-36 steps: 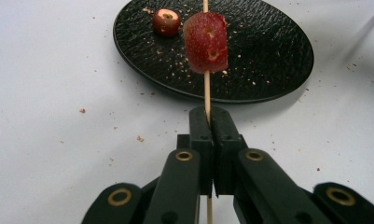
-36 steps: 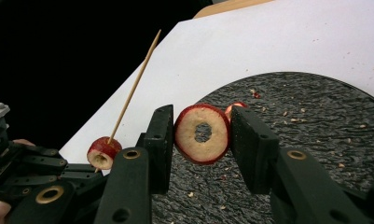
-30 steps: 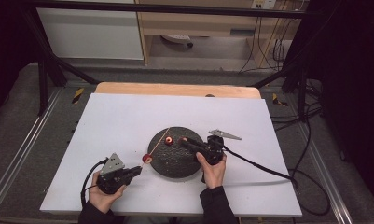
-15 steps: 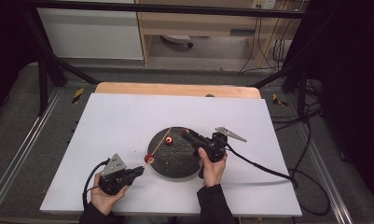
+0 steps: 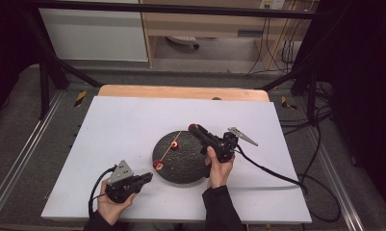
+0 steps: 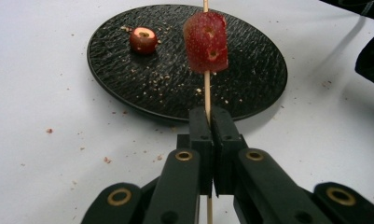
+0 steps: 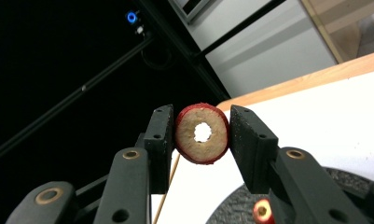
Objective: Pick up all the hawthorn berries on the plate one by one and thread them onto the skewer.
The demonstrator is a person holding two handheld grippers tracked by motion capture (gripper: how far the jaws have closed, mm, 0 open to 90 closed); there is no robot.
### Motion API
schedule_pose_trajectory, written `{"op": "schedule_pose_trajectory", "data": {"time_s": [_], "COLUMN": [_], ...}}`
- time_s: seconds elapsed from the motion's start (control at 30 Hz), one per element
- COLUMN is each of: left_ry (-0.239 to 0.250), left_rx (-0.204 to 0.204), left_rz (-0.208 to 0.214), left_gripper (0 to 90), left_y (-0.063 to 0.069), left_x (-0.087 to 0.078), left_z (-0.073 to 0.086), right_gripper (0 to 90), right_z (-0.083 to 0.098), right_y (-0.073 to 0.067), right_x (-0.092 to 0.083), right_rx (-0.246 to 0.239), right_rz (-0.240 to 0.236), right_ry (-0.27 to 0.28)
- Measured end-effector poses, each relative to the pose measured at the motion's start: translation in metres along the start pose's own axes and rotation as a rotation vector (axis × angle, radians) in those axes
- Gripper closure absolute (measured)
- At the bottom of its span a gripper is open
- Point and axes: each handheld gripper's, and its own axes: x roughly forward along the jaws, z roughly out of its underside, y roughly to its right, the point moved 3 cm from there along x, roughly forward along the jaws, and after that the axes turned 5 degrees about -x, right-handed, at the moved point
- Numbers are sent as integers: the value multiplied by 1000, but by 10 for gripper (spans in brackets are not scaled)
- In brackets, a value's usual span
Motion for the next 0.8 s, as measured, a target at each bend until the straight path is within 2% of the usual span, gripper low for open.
{"op": "schedule_pose_trajectory", "data": {"time_s": [0.5,0.8], "left_ry": [28,50], "left_rx": [-13,2], "left_rz": [3,6], "left_gripper": [883,883], "left_y": [11,20], "left_x": [7,11], "left_z": [-6,-12], "right_gripper": [614,615], "right_z": [-8,-16], "right_y": [1,-1], "right_x": [2,-2], "right_rx": [50,68], "right_rz": [-22,-35], "right_ry": [71,123]}}
